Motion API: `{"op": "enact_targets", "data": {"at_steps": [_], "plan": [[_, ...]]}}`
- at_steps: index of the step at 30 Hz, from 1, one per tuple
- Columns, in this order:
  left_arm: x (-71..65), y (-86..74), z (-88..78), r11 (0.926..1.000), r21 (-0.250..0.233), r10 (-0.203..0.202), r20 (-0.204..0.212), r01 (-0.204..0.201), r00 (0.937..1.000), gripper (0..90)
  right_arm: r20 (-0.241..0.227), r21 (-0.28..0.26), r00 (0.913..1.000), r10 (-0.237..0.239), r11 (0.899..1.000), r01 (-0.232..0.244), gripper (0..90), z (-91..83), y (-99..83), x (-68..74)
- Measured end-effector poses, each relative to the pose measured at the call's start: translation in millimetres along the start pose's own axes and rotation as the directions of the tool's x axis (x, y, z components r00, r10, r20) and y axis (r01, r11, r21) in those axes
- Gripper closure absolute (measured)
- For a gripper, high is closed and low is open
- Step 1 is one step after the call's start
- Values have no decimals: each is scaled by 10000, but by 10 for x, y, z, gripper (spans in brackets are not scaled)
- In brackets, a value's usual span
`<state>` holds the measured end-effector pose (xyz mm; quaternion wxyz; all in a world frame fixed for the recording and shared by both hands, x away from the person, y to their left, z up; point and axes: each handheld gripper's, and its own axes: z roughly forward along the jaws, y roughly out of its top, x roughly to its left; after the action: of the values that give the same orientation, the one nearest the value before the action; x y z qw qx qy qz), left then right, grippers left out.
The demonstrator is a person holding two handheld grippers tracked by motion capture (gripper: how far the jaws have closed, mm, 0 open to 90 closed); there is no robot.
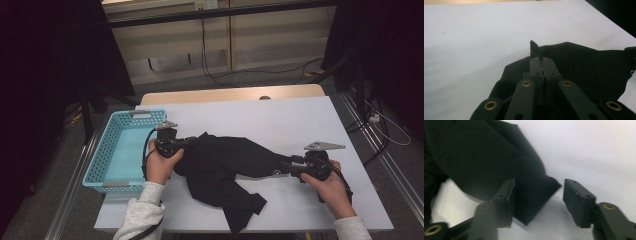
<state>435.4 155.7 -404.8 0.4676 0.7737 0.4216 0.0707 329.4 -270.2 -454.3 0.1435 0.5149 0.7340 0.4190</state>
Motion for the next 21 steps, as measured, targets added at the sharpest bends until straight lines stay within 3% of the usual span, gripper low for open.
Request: {"op": "enact_targets", "data": {"at_steps": [2, 6, 7, 9, 13, 18, 21], "plan": [[6, 7, -3, 10000, -8, -37, -12, 37, 10000, 876, -137, 59, 9999, -84, 9999, 85, 497, 15, -6, 29], [15, 15, -6, 10000, -5, -80, 53, 80, 10000, 874, -315, -19, 9990, -322, 9995, 322, 807, -6, -30, 43], [15, 15, -8, 10000, 34, -75, 54, 75, 10000, 873, -333, -154, 9990, -293, 9995, 288, 843, -19, -29, 33], [13, 13, -10, 9999, 90, -71, 148, 69, 9999, 870, -438, -468, 9990, -91, 9989, 71, 865, -55, -13, 11], [12, -5, -10, 9999, 148, -10, 109, 8, 9999, 854, -265, -757, 9996, -88, 9971, 68, 870, -92, 35, -9], [12, -25, 34, 9995, 187, -245, 46, 244, 9997, 694, -89, -811, 9999, -112, 9967, 104, 870, -98, 65, -38], [-42, -54, 134, 9994, 347, 78, -145, -73, 9999, 561, -37, -792, 9998, -184, 9967, 180, 870, -95, 69, -40]]}}
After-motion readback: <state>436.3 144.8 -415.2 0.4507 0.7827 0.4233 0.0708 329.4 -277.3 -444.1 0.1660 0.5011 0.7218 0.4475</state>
